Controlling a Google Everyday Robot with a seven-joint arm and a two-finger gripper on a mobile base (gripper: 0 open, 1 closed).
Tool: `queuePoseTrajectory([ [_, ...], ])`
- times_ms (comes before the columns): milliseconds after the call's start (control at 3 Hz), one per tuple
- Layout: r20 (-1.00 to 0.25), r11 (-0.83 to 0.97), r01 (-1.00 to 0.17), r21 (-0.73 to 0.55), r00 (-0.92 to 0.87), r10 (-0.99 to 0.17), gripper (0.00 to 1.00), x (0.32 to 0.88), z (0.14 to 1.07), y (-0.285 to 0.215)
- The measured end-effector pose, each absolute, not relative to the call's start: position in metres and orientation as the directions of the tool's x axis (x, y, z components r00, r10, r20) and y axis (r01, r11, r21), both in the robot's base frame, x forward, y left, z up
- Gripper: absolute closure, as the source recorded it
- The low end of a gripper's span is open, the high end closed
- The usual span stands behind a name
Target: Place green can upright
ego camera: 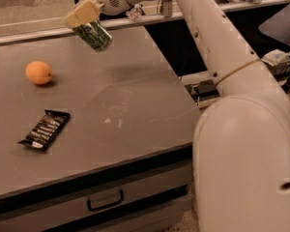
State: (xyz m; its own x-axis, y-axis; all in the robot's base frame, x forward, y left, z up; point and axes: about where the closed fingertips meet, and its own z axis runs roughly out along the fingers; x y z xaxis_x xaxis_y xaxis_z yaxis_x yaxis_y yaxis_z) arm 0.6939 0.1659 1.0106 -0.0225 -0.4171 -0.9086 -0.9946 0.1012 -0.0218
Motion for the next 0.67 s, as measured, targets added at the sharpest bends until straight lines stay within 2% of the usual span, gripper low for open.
queuePoseTrajectory([
  [667,-0.963,0.179,-0.983,-0.045,-0.005,-0.268,1.0,0.665,1.009,0.121],
])
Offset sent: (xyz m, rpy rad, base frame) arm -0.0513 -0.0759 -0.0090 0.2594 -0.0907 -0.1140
